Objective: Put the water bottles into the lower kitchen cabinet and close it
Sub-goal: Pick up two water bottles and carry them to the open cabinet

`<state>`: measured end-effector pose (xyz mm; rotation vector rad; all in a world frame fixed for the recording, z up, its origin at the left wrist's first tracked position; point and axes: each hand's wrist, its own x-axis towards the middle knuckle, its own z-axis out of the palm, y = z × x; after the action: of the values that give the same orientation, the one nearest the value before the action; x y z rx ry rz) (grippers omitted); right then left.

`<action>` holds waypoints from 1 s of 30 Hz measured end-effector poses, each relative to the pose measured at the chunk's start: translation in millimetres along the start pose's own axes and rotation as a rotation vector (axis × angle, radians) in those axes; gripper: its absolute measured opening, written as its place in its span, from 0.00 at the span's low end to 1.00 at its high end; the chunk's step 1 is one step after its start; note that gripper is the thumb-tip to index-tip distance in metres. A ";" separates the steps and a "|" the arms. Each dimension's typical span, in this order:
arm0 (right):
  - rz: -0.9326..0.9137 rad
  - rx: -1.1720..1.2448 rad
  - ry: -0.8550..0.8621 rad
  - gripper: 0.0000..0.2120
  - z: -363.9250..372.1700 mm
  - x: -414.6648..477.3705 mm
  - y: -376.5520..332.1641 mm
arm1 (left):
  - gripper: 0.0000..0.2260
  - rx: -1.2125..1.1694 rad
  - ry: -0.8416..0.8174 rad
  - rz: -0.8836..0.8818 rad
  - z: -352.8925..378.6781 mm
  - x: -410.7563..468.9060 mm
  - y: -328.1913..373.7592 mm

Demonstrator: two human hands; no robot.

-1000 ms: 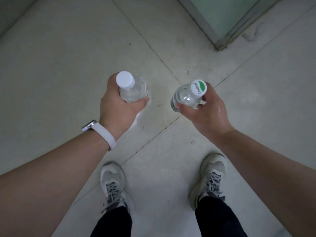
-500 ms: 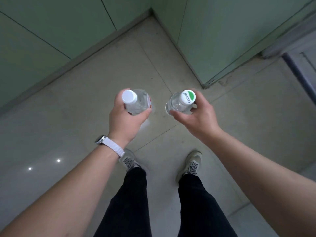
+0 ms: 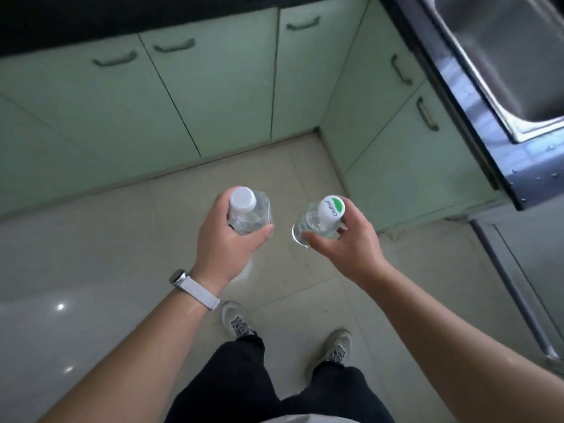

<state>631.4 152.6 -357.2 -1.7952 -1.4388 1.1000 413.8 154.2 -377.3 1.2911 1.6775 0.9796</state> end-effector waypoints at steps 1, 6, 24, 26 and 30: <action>-0.012 0.002 -0.009 0.25 9.7 -1.4 -16.3 | 0.27 -0.021 0.020 0.008 -18.5 2.4 2.6; -0.035 0.030 -0.065 0.22 57.9 -4.3 -91.0 | 0.29 -0.118 0.106 0.019 -104.2 13.5 7.7; -0.308 -0.048 -0.464 0.21 204.8 67.5 -256.7 | 0.28 -0.102 0.559 -0.135 -279.0 33.7 -9.7; -0.341 -0.049 -0.523 0.21 220.5 86.7 -270.0 | 0.27 -0.095 0.620 -0.181 -290.2 44.9 -9.9; -0.410 -0.063 -0.648 0.24 248.1 127.1 -302.4 | 0.26 -0.075 0.723 -0.273 -310.9 65.5 -4.4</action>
<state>278.2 337.2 -255.9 -1.1263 -2.1123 1.4859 116.9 183.2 -267.8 0.6493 2.2467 1.4210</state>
